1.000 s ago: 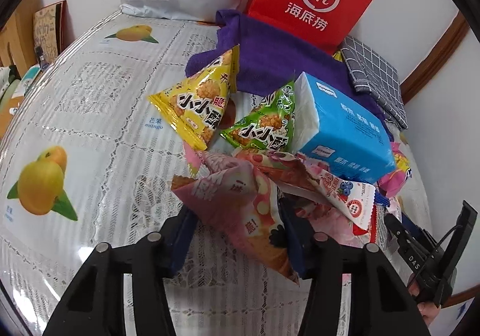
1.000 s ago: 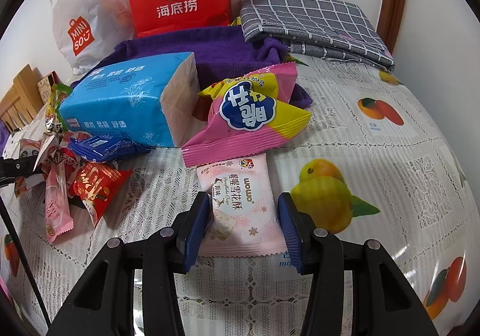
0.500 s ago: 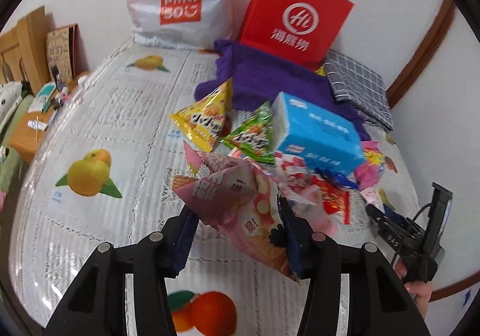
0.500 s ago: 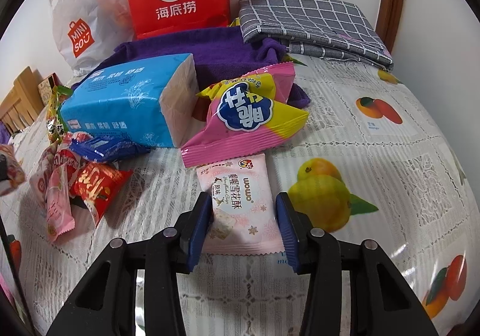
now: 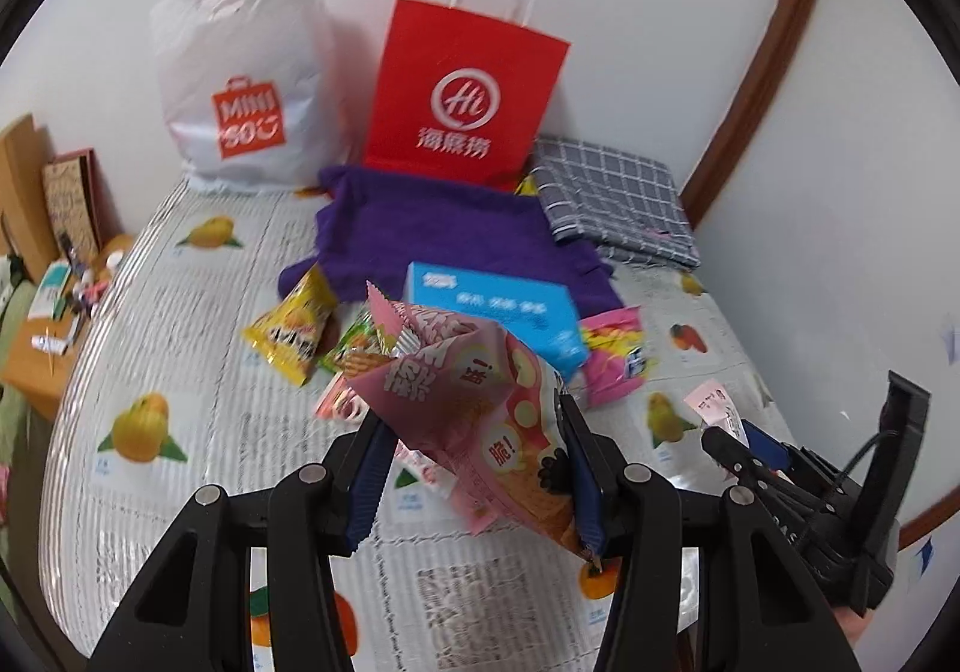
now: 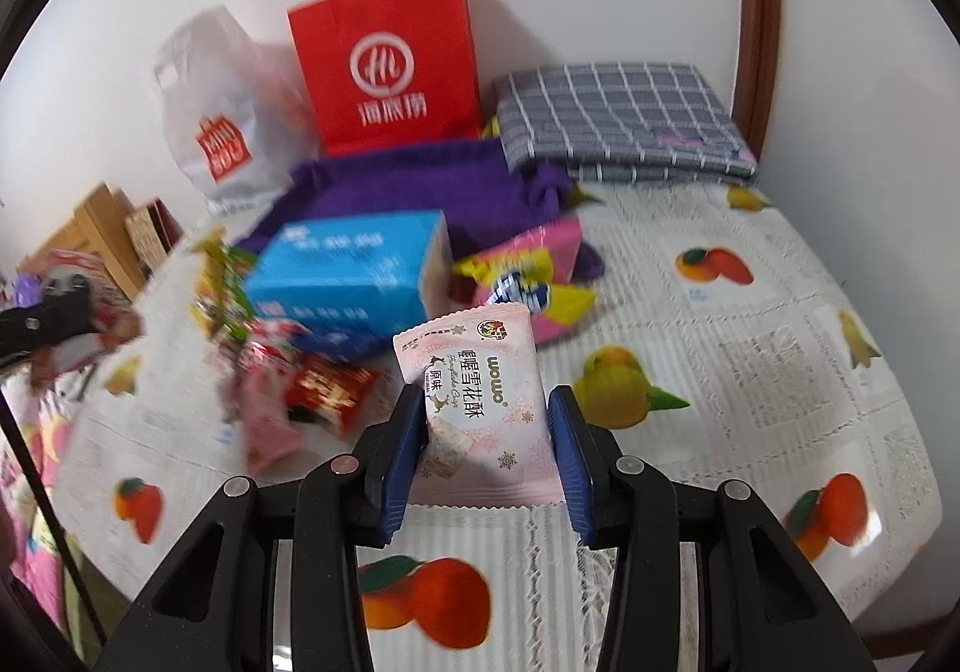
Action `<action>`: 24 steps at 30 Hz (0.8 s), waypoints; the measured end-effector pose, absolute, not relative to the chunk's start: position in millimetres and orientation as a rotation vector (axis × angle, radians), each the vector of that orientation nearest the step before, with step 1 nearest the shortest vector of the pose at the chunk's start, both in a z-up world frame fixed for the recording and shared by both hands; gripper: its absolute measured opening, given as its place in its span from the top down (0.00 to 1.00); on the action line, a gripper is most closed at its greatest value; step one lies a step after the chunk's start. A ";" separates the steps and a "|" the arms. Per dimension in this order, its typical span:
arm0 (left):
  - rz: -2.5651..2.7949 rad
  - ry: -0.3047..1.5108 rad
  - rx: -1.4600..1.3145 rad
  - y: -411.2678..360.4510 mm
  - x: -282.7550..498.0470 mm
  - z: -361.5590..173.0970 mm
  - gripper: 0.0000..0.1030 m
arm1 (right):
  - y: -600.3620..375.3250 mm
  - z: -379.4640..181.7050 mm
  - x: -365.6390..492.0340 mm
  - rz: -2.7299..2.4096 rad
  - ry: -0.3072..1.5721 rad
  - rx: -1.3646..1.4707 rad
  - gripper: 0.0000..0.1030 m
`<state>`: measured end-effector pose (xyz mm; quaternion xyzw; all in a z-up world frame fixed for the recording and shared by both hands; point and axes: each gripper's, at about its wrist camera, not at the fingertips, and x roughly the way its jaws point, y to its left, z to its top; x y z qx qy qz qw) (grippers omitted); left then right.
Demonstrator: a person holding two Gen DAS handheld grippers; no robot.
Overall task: Organize snacks
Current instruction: 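Carry the pink bag with the left tool while the right tool carries the biscuit packet toward the purple towel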
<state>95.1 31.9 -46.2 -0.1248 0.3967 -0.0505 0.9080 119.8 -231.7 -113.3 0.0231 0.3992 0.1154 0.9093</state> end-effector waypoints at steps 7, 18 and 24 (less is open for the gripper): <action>-0.124 0.807 -0.240 20.1 106.3 -28.8 0.52 | -223.8 -71.7 114.7 0.248 0.767 0.042 0.59; -0.146 0.784 -0.199 11.5 147.6 -5.6 0.52 | -210.2 -33.4 139.7 0.273 0.718 0.049 0.59; -0.146 0.763 -0.178 13.6 169.4 7.4 0.52 | -202.7 -25.3 165.3 0.262 0.712 0.024 0.59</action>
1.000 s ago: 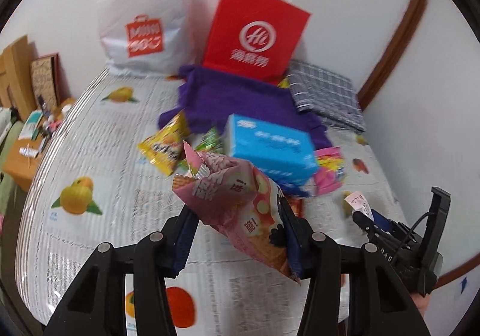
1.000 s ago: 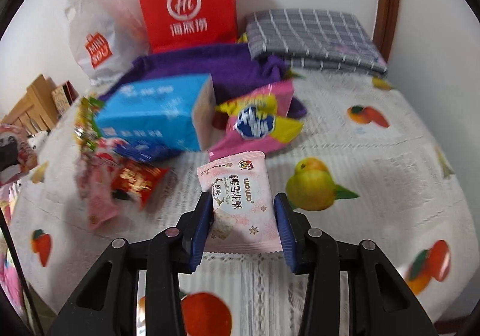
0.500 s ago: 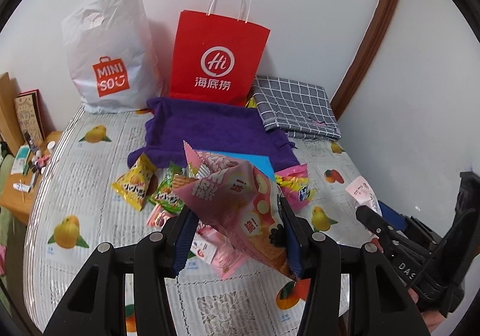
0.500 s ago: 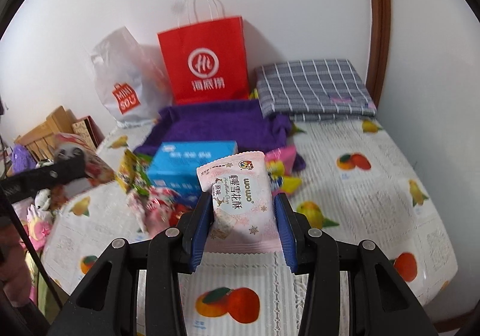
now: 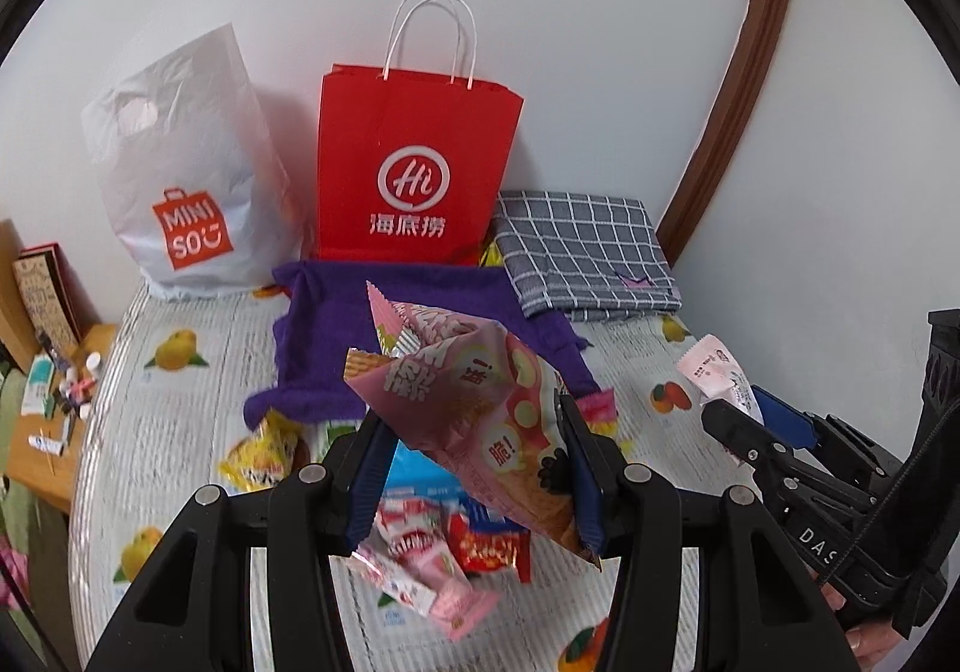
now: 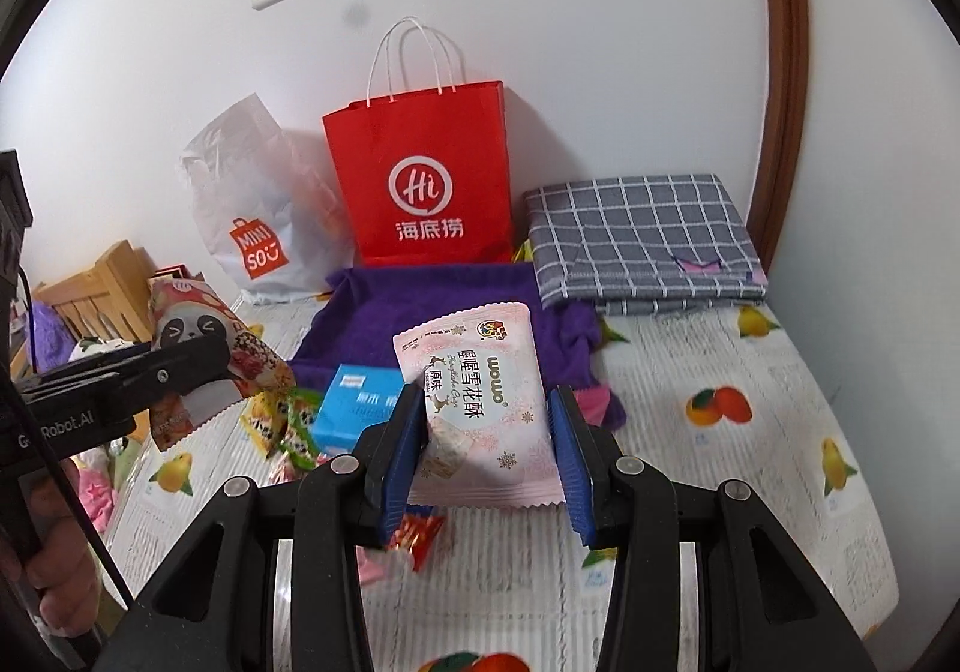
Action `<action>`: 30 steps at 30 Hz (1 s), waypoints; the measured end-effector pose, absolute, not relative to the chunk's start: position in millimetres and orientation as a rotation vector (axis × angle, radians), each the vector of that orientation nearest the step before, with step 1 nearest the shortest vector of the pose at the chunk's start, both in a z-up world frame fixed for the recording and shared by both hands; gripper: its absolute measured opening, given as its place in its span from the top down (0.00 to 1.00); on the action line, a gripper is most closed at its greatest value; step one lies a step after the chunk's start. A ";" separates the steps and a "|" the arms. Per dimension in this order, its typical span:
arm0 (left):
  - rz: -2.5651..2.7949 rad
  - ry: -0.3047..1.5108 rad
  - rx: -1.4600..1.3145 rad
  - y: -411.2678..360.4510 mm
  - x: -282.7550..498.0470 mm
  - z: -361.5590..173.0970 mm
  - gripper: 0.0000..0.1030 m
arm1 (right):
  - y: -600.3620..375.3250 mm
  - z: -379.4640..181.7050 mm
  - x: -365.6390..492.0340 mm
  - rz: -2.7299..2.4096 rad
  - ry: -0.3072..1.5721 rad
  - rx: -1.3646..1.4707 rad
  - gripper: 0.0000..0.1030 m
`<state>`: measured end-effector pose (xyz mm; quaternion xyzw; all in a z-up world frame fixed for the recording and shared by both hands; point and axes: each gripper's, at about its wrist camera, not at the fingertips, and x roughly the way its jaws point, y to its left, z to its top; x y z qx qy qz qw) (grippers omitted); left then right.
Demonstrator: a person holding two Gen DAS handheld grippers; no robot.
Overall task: Organize snacks
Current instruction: 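Carry the pink bag with the left tool while the right tool carries the biscuit packet toward the purple towel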
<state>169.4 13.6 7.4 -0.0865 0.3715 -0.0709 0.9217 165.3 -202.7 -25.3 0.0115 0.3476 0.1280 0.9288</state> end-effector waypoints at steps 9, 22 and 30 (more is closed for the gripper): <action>-0.137 0.772 -0.184 19.7 205.0 10.6 0.52 | -188.0 -25.8 210.6 0.280 0.735 -0.004 0.59; -0.116 0.795 -0.176 30.4 258.8 -0.1 0.52 | -170.7 -33.9 273.5 0.296 0.750 -0.015 0.59; -0.085 0.816 -0.189 47.8 301.2 -15.3 0.52 | -168.4 -48.2 318.3 0.295 0.781 0.008 0.59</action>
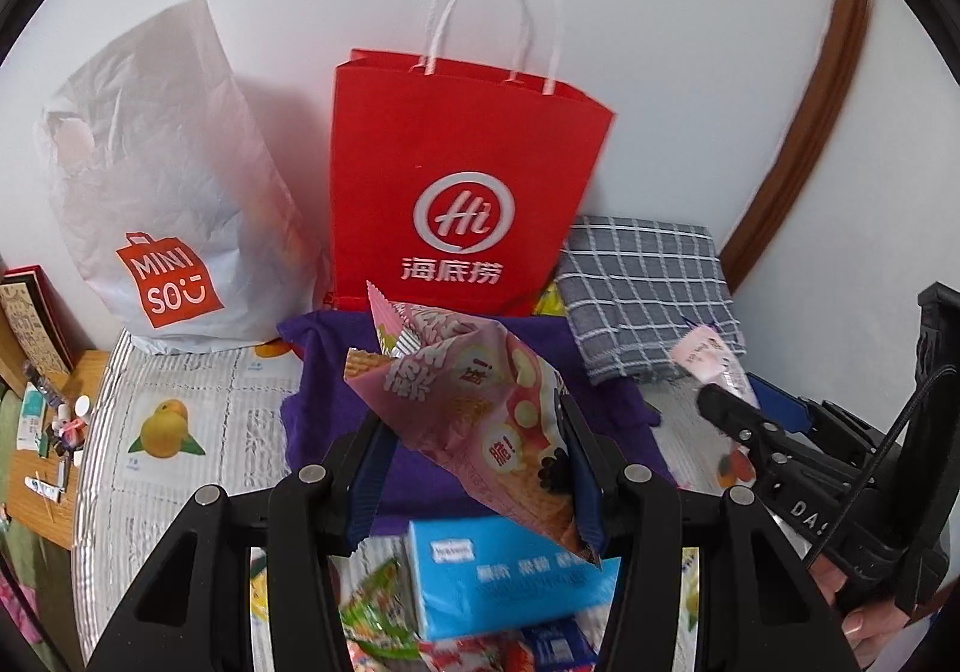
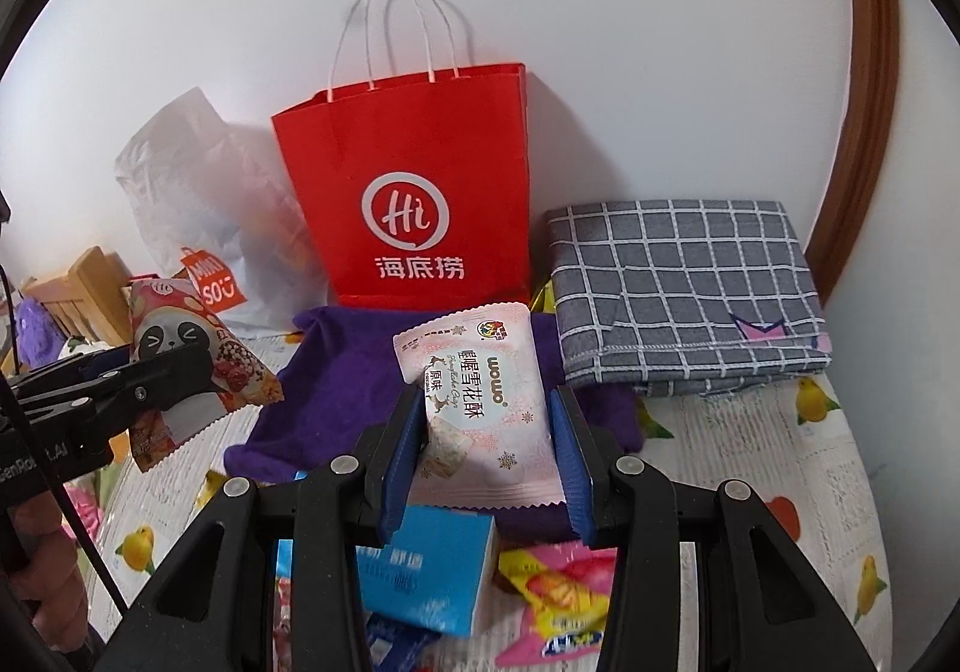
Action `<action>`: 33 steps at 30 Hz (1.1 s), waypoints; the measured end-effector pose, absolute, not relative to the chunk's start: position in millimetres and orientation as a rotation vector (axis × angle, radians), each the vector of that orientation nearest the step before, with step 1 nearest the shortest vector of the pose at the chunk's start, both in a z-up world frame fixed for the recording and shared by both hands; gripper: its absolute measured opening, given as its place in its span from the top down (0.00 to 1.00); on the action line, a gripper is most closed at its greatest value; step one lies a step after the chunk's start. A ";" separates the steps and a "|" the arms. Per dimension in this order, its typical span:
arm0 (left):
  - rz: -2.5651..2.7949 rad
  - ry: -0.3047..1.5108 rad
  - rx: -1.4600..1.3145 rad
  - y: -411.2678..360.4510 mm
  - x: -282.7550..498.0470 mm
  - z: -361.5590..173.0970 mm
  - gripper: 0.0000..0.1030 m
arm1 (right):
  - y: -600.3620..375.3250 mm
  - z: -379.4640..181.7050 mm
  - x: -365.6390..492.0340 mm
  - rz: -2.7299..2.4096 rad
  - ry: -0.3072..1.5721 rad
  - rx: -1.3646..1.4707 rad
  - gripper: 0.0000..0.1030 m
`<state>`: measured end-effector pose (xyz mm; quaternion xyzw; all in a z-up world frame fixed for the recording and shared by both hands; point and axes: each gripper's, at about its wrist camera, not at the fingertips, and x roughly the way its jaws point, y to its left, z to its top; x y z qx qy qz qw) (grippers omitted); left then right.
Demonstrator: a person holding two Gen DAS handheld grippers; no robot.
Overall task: Organize snacks
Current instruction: 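Carry the pink bag with the left tool while the right tool carries the biscuit packet toward the purple towel, then open the right tool over the purple towel while the left tool releases the pink bag there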
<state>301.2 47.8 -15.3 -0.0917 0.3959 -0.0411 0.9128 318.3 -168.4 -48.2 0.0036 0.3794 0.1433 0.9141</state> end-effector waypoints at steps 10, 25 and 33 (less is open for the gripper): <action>-0.024 0.863 -0.211 84.6 356.1 -39.6 0.52 | -176.5 -68.3 377.0 0.265 0.803 0.002 0.59; -0.014 1.024 -0.190 90.8 409.9 -115.6 0.52 | -162.8 -155.1 441.0 0.332 1.025 -0.020 0.59; 0.000 1.113 -0.189 89.2 424.0 -146.2 0.52 | -164.9 -182.0 451.5 0.296 1.110 -0.055 0.59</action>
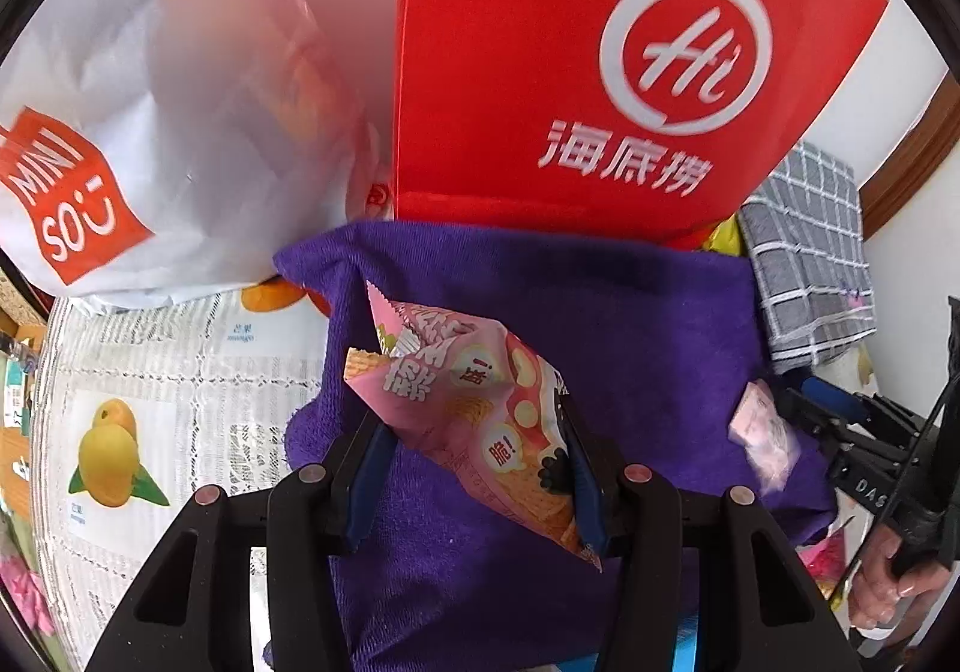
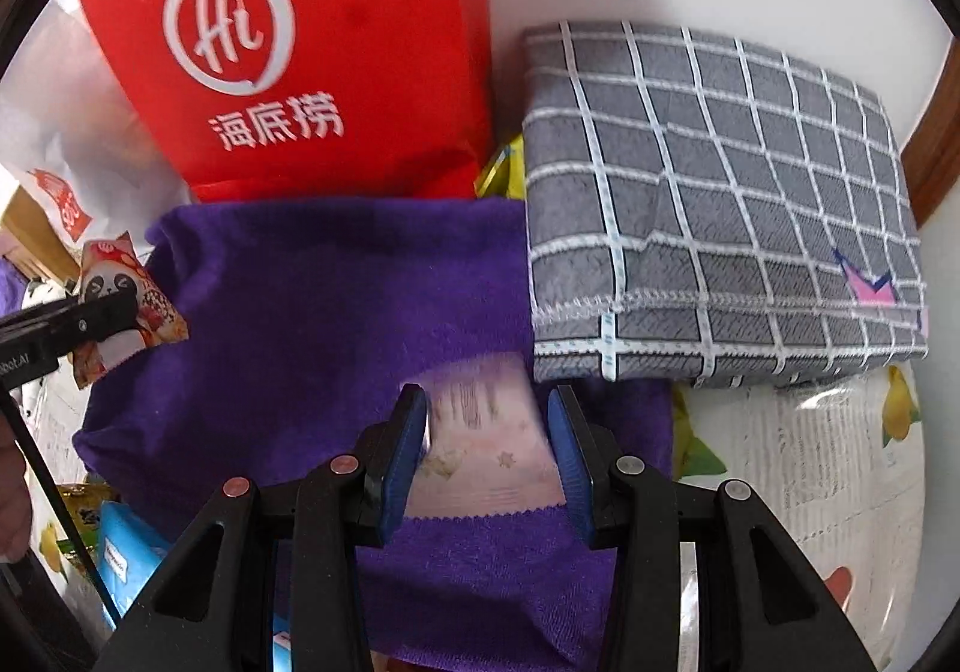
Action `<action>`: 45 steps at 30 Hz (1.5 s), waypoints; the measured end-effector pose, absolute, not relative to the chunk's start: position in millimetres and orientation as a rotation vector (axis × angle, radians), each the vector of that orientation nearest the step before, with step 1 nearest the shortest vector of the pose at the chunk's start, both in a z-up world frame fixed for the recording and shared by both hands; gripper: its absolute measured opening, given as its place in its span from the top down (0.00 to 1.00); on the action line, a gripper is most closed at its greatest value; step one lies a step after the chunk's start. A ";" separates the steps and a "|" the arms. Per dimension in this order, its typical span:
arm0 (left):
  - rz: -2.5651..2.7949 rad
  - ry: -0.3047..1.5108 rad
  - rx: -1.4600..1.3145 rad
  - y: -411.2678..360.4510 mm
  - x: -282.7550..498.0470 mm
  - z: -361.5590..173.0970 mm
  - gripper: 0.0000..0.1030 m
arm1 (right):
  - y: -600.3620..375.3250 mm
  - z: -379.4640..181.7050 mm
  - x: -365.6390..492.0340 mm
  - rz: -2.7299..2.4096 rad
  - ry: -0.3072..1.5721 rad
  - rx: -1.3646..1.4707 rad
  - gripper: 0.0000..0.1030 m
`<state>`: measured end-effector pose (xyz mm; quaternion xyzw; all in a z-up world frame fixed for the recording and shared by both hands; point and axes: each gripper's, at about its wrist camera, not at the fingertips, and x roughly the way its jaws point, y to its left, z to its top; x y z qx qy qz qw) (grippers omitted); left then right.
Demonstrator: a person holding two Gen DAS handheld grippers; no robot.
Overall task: Organize snacks
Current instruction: 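Open the right tool over the purple towel while the left tool releases the pink bag there, then grasp the pink-and-yellow chip bag with the right tool while the left tool withdraws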
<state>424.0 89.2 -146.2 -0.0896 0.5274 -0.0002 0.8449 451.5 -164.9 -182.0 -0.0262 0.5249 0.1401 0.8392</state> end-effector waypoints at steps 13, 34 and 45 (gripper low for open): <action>-0.022 1.134 -0.215 88.2 429.6 -155.7 0.50 | -154.5 -174.1 447.7 0.317 1.093 -0.064 0.54; -0.041 0.987 -0.169 89.5 360.9 -91.0 0.25 | -209.0 -104.2 378.3 0.206 0.888 0.058 0.38; -0.100 0.975 -0.145 66.6 290.2 -69.5 0.23 | -242.2 -149.0 303.2 0.278 1.031 0.086 0.36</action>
